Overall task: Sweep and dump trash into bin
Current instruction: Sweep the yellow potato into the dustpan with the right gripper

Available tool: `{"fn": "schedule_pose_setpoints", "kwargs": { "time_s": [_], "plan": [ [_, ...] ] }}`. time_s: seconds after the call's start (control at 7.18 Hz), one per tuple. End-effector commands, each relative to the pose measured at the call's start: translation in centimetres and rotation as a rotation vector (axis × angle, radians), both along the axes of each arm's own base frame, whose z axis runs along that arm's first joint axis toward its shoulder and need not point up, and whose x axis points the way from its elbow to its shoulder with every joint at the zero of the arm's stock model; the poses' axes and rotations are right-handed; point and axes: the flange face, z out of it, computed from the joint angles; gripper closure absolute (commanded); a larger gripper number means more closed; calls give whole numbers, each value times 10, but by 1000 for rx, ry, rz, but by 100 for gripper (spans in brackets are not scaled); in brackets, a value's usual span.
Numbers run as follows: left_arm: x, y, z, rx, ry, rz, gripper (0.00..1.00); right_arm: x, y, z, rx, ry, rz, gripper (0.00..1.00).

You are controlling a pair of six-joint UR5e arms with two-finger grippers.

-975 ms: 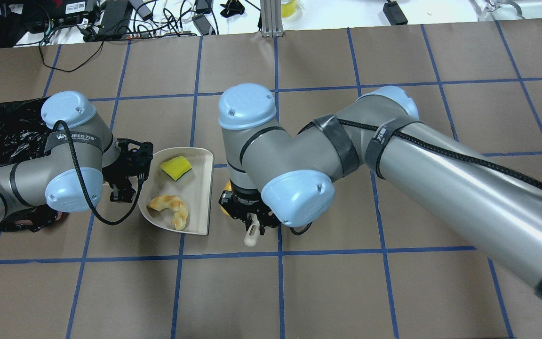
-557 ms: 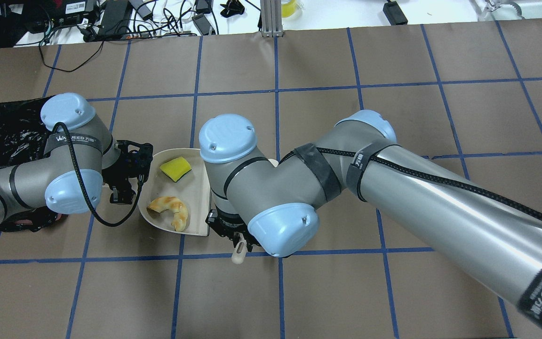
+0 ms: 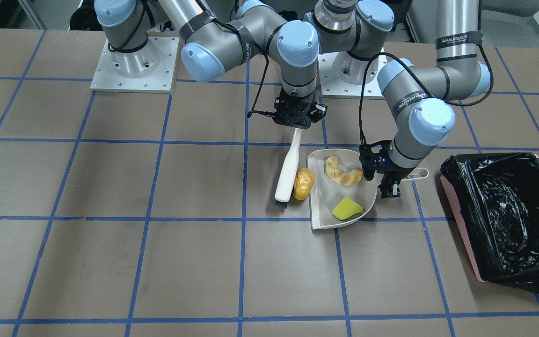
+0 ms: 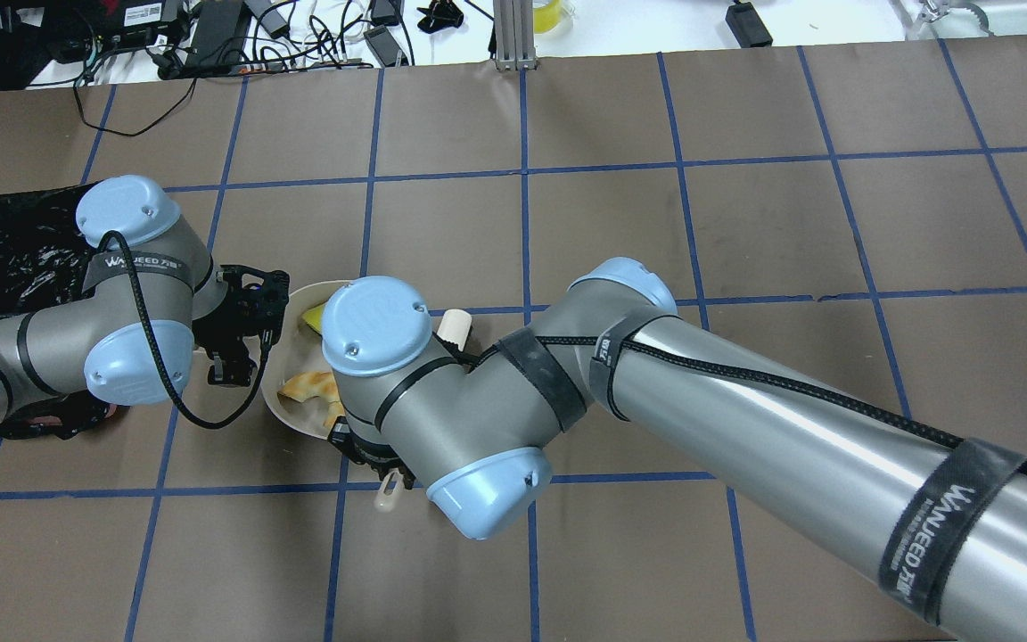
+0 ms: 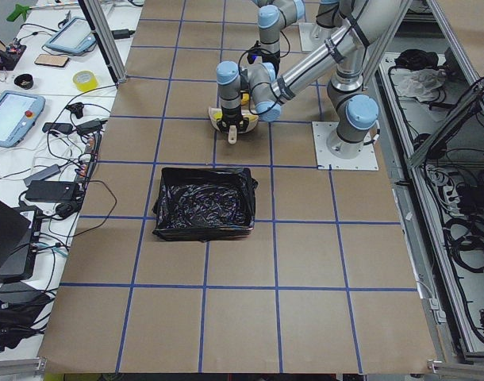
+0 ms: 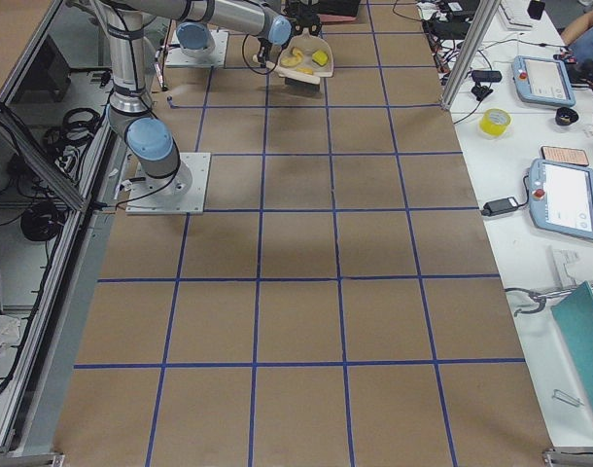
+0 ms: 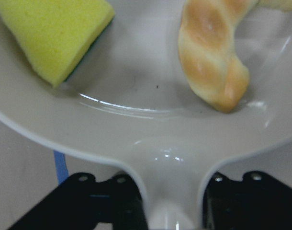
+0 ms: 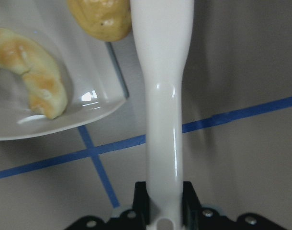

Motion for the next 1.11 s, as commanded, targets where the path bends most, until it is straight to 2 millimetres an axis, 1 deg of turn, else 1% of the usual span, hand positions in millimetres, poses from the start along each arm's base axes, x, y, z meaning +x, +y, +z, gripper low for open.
{"fn": "schedule_pose_setpoints", "kwargs": {
  "time_s": [0.0,0.14,0.28,0.42,0.56,0.7,0.84,0.97],
  "plan": [
    [0,-2,1,-6,1,-3,100,41,-12,22,-16,-68,-37,100],
    [5,-3,2,-12,2,3,100,63,-13,19,-4,-83,-45,100],
    [8,-4,2,-14,4,9,100,70,-18,18,-6,-84,-45,100],
    [8,-6,2,-17,4,10,100,68,-18,15,4,-57,-44,100],
    [9,-11,7,-28,3,10,100,66,-17,16,7,-46,-41,100],
    [11,-11,9,-34,3,14,100,58,-20,14,16,9,-40,100],
    [23,-12,10,-47,34,40,100,47,-21,20,22,55,-47,100],
    [43,-14,11,-67,99,88,100,30,-22,37,17,106,-16,100]
  ]
}}
